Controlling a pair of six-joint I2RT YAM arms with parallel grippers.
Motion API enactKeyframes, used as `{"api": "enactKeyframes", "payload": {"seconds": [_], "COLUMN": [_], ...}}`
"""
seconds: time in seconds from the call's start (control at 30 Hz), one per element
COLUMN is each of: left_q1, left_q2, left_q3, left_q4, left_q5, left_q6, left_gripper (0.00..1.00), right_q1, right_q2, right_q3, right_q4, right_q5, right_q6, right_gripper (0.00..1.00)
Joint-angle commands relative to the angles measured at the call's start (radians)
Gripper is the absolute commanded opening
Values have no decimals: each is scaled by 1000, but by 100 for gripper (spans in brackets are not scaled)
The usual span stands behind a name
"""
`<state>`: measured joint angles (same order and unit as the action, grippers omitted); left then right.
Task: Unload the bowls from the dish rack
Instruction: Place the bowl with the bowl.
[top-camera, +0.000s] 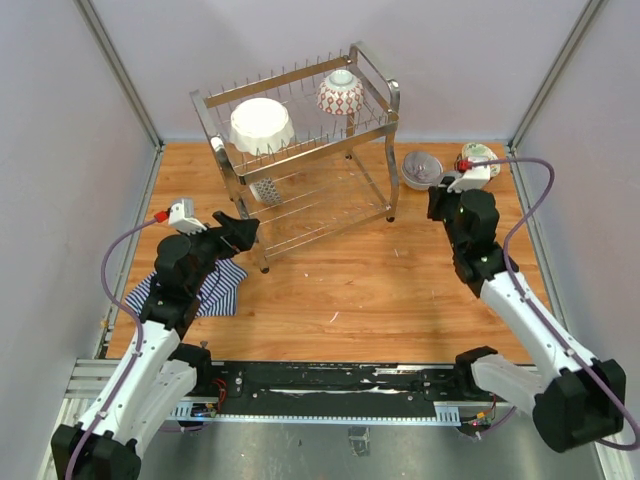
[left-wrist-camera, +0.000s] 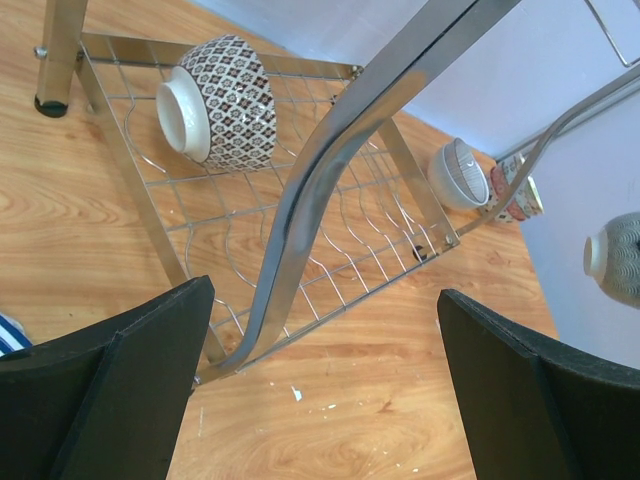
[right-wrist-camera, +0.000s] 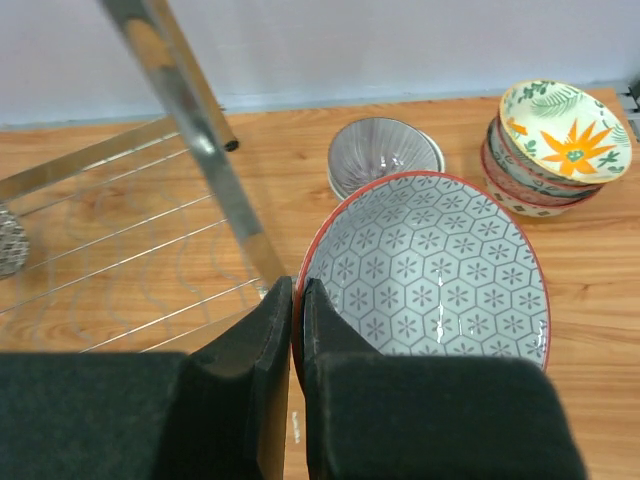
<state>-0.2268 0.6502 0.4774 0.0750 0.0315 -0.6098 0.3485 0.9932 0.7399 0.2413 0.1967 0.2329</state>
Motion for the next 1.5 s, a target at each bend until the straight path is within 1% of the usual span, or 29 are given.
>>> {"api": "enactKeyframes", "payload": {"seconds": [0.0,0.17,0.43,0.57,0.77,1.07,1.47], "left_q1": [-8,-7,-8,-8,-8,-8,-8], "left_q2": [17,18,23,9,14,78,136], "left_q3": [36,36,23,11,2,-8,-5], "left_q4": [44,77,84,77,82,131,175], "left_q5": [15,10,29,17,4,14,37], "left_q6": [1,17,22,28,33,27,27], "left_gripper": [100,100,100,99,100,100,100], "right_q1": [-97,-151,-174,-182,-204,-217,-217], "right_q2": [121,337,654,775,907,1052,1109], "right_q3": [156,327,616,736,863,958,960], "right_q4": [-39,-72,-129,-160,-179,-201,-214], "right_q5": [-150,-231,-244,-244,-246,-247,-236], "right_q6": [-1,-11,-50,-63,-71,-69,-53], "right_gripper": [1,1,1,1,1,1,1]}}
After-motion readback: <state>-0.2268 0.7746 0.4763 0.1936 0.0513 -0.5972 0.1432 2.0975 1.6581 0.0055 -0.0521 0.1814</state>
